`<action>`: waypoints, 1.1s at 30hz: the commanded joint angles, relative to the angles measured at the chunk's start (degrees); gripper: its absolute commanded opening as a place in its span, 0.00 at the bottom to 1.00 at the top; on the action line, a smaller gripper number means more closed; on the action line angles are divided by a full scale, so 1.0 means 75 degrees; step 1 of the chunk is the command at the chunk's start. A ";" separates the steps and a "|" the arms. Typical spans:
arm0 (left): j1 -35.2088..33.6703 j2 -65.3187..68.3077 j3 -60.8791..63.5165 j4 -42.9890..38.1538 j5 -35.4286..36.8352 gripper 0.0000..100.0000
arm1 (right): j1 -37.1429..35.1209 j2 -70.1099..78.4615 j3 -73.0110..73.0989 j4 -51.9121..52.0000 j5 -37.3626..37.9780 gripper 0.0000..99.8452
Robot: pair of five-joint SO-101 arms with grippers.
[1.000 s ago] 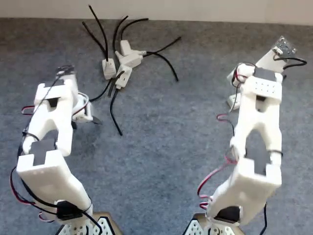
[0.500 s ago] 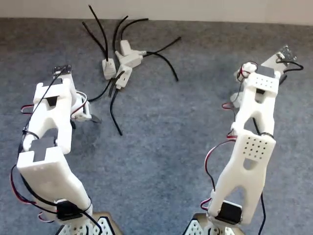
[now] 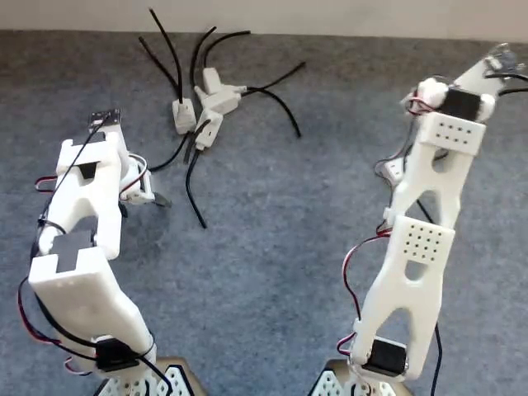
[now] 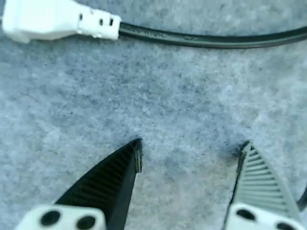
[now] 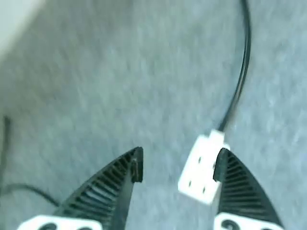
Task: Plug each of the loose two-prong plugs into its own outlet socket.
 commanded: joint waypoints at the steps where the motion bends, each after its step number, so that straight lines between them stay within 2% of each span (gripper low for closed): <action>1: 0.0100 0.0018 -0.0264 -0.0059 0.0035 0.31 | -0.0369 -0.0170 0.0029 0.0486 -0.0141 0.24; 6: 0.0100 0.0018 -0.0264 -0.0059 0.0035 0.31 | -0.0217 -0.0240 0.2163 0.0486 -0.1606 0.24; 13: 0.0100 0.0018 -0.0264 -0.0070 0.0023 0.31 | -0.0006 -0.0170 0.3089 0.0463 -0.1606 0.24; 20: 0.0100 0.0018 -0.0264 -0.0082 0.0023 0.31 | 0.0111 -0.0275 0.2772 -0.0041 -0.0821 0.24; 23: 0.0100 0.0018 -0.0264 -0.0082 0.0023 0.31 | 0.0182 -0.0275 0.2385 -0.0053 -0.0797 0.24; 30: 0.0100 0.0029 -0.0264 -0.0094 0.0023 0.31 | 0.0709 0.0334 0.2878 -0.0440 -0.0785 0.24; 33: 0.0100 0.0029 -0.0264 -0.0094 0.0023 0.31 | 0.0873 0.0639 0.2760 -0.0416 -0.0738 0.17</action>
